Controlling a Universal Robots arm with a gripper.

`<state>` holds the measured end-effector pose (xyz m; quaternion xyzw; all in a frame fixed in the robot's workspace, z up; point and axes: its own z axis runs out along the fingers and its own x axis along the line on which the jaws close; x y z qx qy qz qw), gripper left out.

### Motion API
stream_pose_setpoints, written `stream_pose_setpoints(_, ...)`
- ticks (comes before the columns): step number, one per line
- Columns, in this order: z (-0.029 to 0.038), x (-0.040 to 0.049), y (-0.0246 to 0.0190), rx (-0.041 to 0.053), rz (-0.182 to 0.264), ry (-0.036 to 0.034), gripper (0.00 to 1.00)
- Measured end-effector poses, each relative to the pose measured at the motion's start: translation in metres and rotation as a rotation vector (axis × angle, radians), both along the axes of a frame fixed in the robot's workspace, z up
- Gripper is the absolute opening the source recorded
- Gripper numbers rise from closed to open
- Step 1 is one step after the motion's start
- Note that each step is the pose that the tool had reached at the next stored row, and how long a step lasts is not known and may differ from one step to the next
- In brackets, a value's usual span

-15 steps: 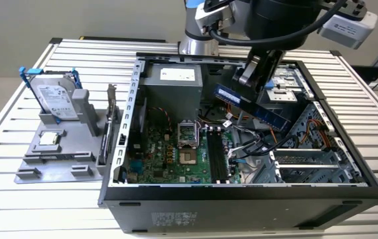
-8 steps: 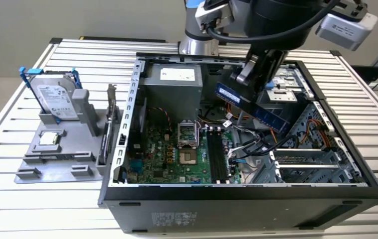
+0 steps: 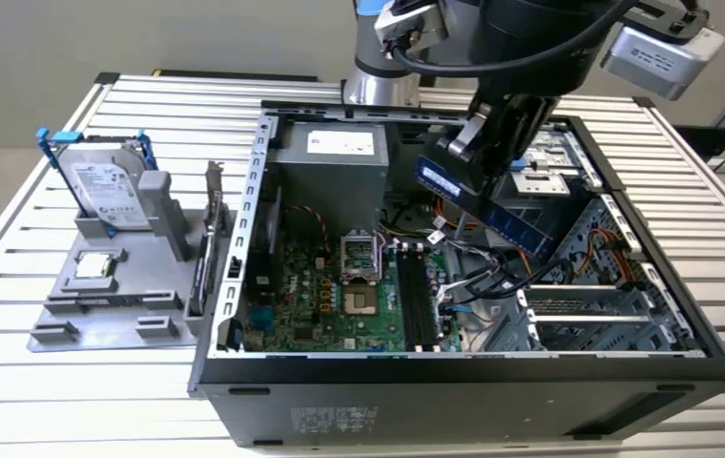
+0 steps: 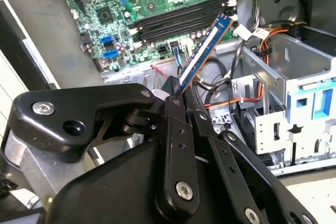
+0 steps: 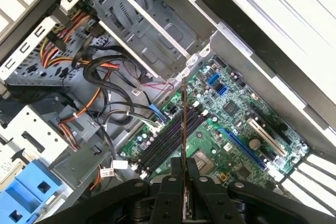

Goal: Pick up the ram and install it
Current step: 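Insert the ram into the slot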

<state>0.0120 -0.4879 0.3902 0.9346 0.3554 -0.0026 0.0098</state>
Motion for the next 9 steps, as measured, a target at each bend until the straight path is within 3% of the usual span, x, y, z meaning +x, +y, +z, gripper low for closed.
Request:
stream_pose_setpoints(1, 0.0, 0.0, 0.0, 0.0, -0.007, 0.0, 0.0)
stream_pose_setpoints(2, 0.0, 0.0, 0.0, 0.0, -0.049, 0.0, 0.0)
stream_pose_setpoints(9, 0.0, 0.0, 0.0, 0.0, -0.11, 0.0, 0.0)
